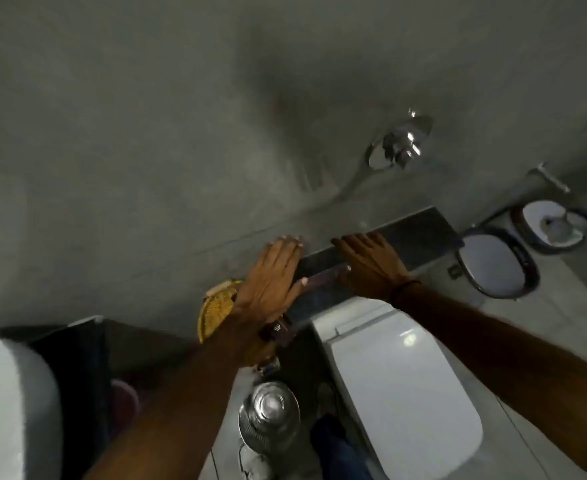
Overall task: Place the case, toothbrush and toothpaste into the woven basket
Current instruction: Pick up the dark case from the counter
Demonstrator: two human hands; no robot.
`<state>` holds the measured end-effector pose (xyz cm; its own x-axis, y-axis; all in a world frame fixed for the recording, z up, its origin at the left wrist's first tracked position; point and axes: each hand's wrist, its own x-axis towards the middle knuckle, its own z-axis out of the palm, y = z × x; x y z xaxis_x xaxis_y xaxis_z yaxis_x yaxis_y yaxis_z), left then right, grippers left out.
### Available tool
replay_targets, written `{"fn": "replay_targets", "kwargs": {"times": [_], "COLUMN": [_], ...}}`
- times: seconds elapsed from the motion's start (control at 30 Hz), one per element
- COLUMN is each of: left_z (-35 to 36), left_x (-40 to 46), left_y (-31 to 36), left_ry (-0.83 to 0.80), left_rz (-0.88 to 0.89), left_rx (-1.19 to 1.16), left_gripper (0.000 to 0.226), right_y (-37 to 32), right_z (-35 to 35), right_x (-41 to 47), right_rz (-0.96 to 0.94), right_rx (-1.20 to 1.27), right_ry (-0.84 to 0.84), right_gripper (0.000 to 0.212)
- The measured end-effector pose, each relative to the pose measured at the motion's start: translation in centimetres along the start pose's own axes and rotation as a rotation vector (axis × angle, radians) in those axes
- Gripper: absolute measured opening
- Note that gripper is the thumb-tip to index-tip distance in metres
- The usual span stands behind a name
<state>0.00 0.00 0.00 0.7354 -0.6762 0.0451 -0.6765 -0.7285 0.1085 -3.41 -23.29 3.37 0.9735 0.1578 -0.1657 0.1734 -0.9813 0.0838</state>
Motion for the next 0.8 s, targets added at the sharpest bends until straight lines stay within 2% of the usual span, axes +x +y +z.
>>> {"fn": "replay_targets", "kwargs": {"times": [0.1,0.17,0.27,0.43,0.5,0.67,0.73,0.8], "left_z": [7.4,10.9,14.5,16.8,16.8,11.6,8.8,6.0], "left_x": [2.1,2.8,4.9,6.7,6.5,4.4,2.7,0.5], "left_y": [0.9,1.4,1.9,2.0,1.7,1.9,2.1,2.1], "left_ry": [-0.235,-0.33,-0.385,-0.384,-0.31,-0.12,-0.073,-0.017], "left_rz": [-0.098,-0.156,-0.176,-0.191,-0.249,-0.667,-0.771,-0.835], "left_rx": [-0.035,-0.031,0.048,0.057,-0.113,-1.004,-1.184,-1.254], "left_gripper": [0.066,0.068,0.067,0.042,0.037,0.036,0.036,0.034], "right_y": [1.7,2.0,1.9,1.0,1.6,2.8,2.0,0.3], "right_z": [6.1,9.4,13.3,16.8,16.9,13.2,10.8,8.1], "right_x": [3.0,4.8,7.4,7.9,7.2,4.3,3.0,1.7], "right_rz": [0.041,0.028,-0.005,-0.055,-0.034,0.051,0.097,0.216], "right_rx": [0.022,0.039,0.028,-0.018,0.029,0.239,0.348,0.505], "right_ry": [-0.116,-0.211,-0.278,-0.256,-0.23,-0.12,-0.077,-0.027], "right_gripper": [0.061,0.064,0.07,0.042,0.041,0.044,0.045,0.051]}}
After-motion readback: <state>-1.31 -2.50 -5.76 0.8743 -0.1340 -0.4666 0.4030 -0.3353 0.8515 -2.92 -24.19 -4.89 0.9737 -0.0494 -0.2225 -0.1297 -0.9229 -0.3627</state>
